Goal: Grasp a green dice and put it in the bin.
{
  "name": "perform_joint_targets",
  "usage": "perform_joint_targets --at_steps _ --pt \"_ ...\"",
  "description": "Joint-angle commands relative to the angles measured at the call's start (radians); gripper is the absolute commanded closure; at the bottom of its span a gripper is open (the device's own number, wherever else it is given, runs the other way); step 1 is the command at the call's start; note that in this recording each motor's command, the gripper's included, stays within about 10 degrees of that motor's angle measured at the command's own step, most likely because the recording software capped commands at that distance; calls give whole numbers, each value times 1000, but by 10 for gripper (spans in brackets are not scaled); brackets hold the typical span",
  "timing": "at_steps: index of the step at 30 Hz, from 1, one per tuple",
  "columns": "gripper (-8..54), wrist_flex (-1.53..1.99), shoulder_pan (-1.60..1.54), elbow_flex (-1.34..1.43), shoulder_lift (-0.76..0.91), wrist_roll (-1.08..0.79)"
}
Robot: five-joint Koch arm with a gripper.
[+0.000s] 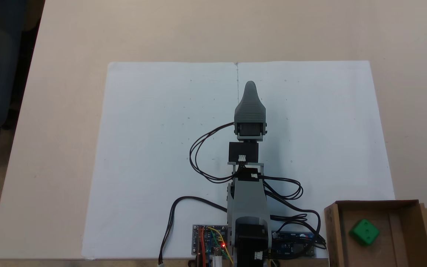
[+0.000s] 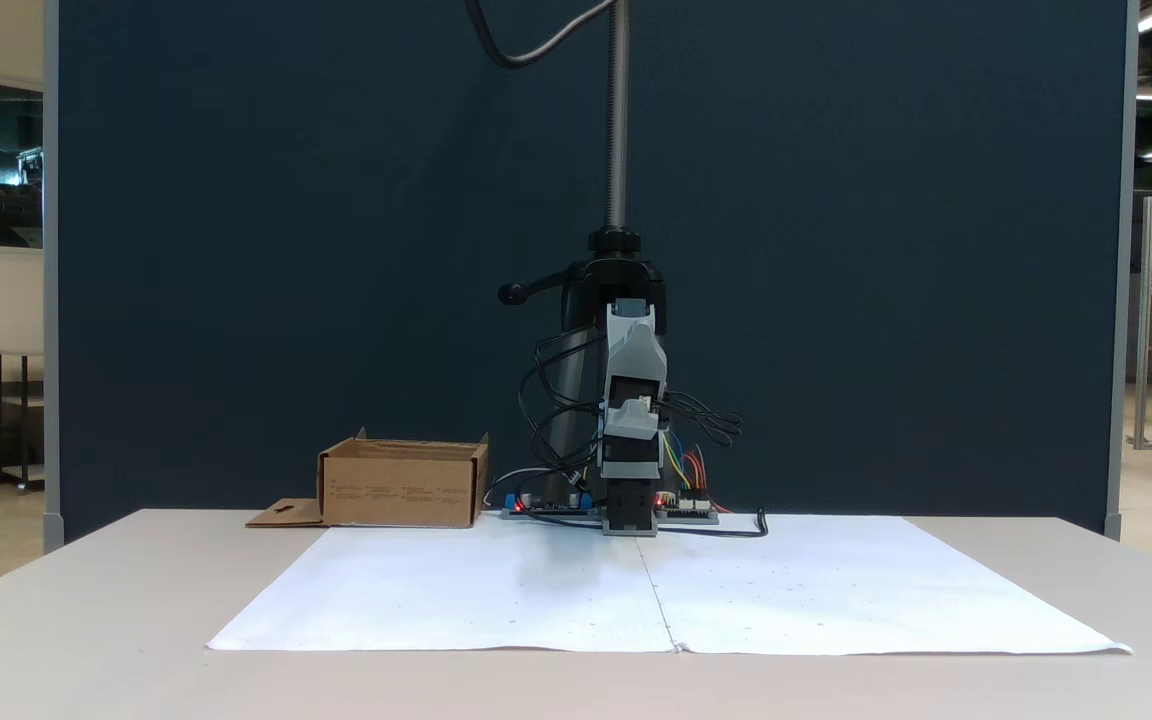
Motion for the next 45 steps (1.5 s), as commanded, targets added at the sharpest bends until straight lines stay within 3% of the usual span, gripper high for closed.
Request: perform_joint_targets --at_steps 1,45 --pt "12 -104 9 64 117 31" --pt "11 195 -5 64 109 29"
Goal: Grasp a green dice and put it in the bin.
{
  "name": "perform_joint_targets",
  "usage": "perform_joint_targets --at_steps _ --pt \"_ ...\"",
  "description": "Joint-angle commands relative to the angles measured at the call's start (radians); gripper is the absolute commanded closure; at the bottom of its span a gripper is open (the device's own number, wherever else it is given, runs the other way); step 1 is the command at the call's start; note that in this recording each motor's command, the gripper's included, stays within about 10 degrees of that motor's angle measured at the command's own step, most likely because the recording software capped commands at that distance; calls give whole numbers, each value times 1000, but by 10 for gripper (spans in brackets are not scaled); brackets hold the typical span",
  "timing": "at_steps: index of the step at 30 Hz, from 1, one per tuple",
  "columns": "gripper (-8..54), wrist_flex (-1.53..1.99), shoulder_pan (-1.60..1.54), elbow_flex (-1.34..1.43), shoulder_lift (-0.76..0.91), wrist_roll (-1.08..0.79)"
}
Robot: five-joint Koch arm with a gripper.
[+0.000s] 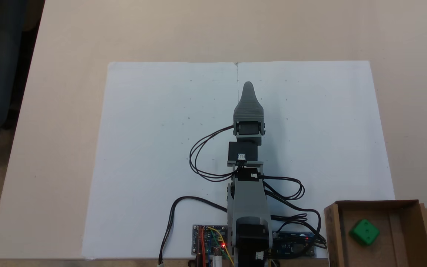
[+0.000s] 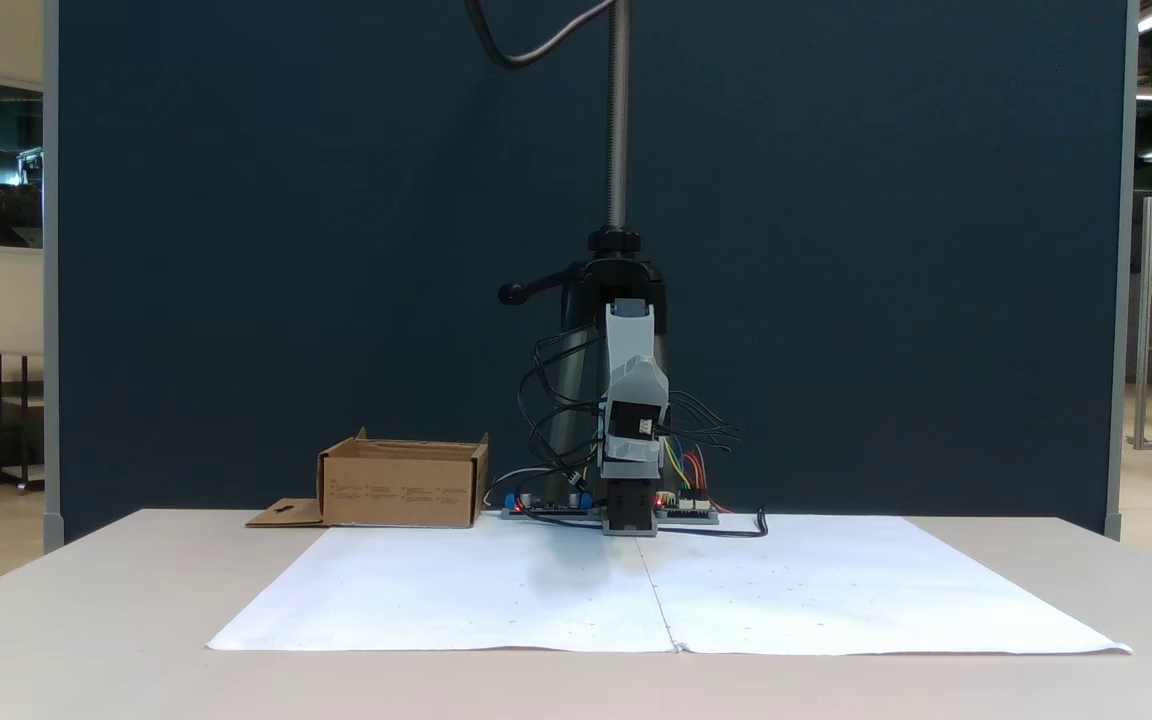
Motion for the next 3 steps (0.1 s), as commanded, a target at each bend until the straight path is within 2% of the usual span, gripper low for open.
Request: perform_joint_targets --at_steps 1,3 --pt "11 -18 9 64 109 29" --pt "11 -18 8 64 109 29"
